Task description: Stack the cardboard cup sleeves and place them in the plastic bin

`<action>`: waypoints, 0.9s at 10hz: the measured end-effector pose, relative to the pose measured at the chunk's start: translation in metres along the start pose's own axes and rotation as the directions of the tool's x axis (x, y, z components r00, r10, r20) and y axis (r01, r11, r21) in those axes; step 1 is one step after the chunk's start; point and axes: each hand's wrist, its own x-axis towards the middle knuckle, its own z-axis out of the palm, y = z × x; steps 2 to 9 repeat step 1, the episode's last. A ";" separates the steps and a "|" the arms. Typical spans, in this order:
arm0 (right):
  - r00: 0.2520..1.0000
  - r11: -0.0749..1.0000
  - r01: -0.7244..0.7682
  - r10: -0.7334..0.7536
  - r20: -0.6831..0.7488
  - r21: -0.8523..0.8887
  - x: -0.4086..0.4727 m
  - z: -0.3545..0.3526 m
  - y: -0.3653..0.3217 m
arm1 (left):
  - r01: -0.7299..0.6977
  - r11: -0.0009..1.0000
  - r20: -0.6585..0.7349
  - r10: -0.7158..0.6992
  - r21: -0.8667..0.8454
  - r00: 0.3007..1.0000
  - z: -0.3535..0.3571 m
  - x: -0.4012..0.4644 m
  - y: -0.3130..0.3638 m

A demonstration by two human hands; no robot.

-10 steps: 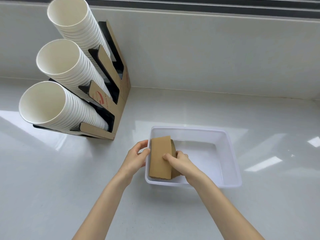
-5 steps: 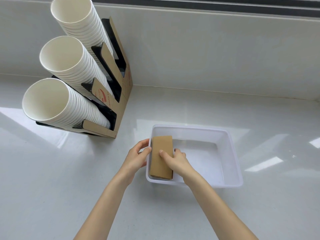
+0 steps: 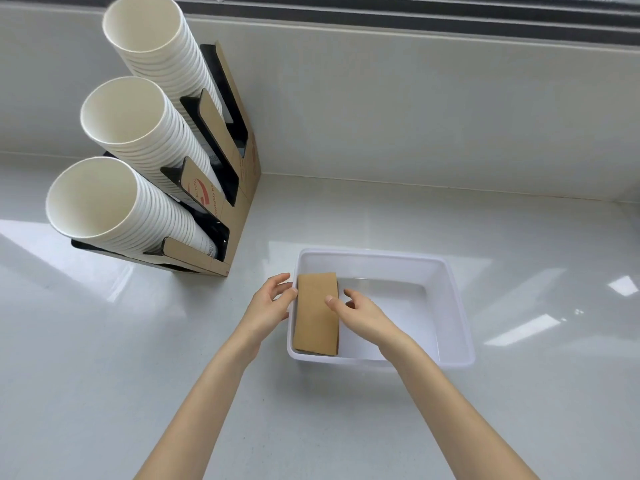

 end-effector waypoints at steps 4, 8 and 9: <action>0.999 0.994 0.008 -0.011 -0.033 -0.111 -0.011 -0.016 -0.003 | -0.034 0.996 -0.031 0.037 0.088 0.999 -0.002 -0.002 0.010; 0.999 0.994 0.008 -0.011 -0.033 -0.111 -0.011 -0.016 -0.003 | -0.034 0.996 -0.031 0.037 0.088 0.999 -0.002 -0.002 0.010; 0.999 0.994 0.008 -0.011 -0.033 -0.111 -0.011 -0.016 -0.003 | -0.034 0.996 -0.031 0.037 0.088 0.999 -0.002 -0.002 0.010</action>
